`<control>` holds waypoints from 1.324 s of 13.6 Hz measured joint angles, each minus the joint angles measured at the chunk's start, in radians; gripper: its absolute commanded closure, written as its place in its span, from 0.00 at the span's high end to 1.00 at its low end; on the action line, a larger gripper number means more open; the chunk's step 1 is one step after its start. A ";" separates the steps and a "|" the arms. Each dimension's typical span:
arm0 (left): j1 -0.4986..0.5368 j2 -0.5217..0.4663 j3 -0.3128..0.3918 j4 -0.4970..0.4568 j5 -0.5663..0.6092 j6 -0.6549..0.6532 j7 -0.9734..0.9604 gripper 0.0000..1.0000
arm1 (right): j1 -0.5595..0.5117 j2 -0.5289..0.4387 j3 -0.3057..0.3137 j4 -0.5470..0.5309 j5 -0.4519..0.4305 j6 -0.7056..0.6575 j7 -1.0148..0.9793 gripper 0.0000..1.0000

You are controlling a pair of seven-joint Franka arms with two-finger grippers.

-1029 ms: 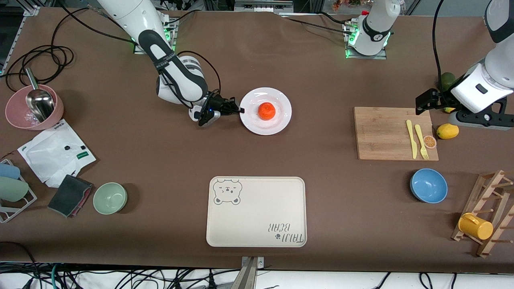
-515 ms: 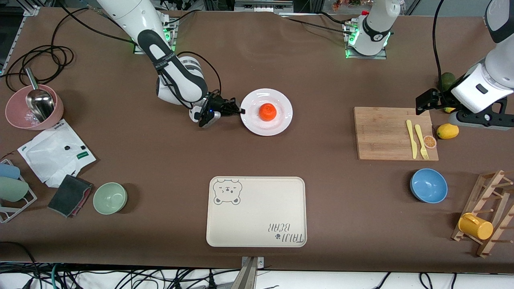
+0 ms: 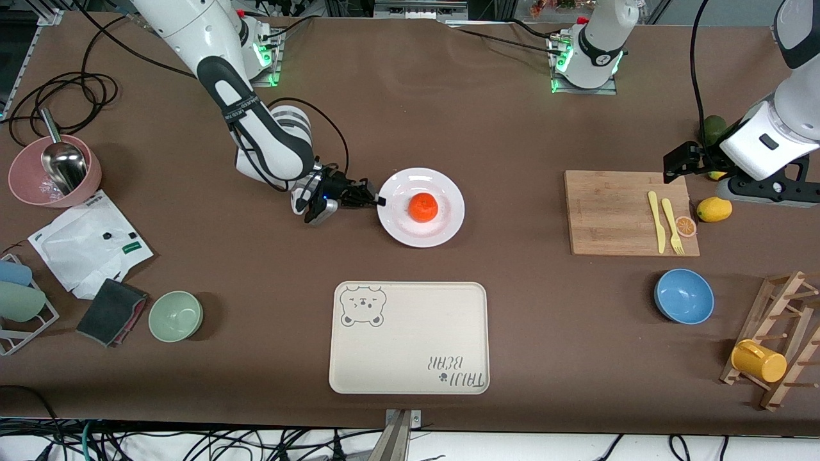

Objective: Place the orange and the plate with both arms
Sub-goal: 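Slide the plate with the right gripper onto the bear placemat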

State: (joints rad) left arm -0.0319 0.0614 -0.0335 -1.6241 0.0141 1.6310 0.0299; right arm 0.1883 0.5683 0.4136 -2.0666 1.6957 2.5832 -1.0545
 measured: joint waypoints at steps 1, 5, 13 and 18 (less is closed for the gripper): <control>0.000 0.000 0.000 0.000 0.000 0.000 0.000 1.00 | -0.010 0.010 0.000 0.028 -0.033 -0.014 0.042 0.00; 0.000 0.000 0.000 0.000 0.000 0.000 0.000 1.00 | -0.069 0.052 -0.002 0.162 -0.213 -0.080 0.234 0.00; 0.001 0.000 0.000 -0.001 0.000 0.000 0.000 1.00 | -0.089 0.349 -0.020 0.619 -0.488 -0.119 0.492 0.00; 0.001 0.000 0.000 -0.002 0.000 -0.001 0.000 1.00 | -0.074 0.524 -0.020 0.891 -0.588 -0.120 0.580 0.00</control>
State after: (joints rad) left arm -0.0312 0.0616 -0.0335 -1.6256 0.0141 1.6304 0.0299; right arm 0.1146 1.0921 0.3935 -1.1758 1.1078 2.4637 -0.4748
